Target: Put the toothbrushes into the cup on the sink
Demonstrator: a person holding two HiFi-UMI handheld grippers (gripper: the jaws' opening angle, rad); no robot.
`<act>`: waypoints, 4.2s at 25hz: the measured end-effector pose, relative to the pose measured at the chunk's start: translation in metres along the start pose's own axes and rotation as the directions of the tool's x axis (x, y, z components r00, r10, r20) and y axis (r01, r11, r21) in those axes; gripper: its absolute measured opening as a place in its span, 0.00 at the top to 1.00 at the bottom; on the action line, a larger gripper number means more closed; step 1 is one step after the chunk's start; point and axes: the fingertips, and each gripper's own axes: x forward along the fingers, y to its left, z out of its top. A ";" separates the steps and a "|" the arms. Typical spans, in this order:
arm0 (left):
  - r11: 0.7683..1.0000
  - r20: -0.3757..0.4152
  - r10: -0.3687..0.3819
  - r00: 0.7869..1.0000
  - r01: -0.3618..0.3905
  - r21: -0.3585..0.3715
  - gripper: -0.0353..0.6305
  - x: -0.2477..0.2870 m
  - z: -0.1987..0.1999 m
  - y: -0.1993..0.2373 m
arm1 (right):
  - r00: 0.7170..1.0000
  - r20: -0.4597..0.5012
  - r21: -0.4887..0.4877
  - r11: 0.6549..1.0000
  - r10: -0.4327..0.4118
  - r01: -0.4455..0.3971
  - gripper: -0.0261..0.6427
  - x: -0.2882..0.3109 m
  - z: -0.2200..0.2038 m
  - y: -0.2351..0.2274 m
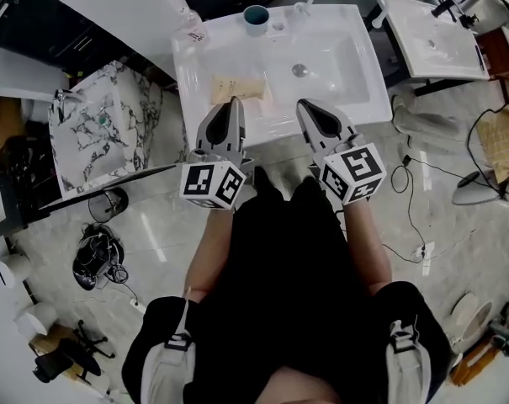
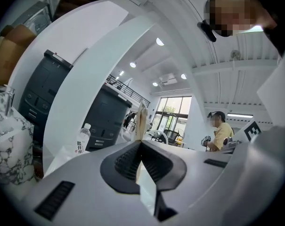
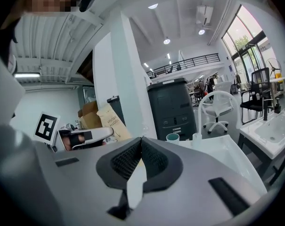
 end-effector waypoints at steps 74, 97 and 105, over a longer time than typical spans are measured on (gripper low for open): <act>0.983 -0.033 0.178 0.983 -0.177 0.040 0.93 0.224 0.014 0.081 | 0.978 -0.079 0.071 0.979 0.194 -0.189 0.92 0.174 0.045 -0.154; 0.982 -0.139 0.191 0.972 -0.187 0.041 0.93 0.248 -0.028 0.110 | 0.977 -0.116 0.092 0.982 0.177 -0.167 0.92 0.189 0.035 -0.164; 0.981 -0.184 0.195 0.963 -0.194 0.023 0.93 0.249 -0.049 0.118 | 0.977 -0.122 0.102 0.982 0.173 -0.161 0.92 0.190 0.030 -0.162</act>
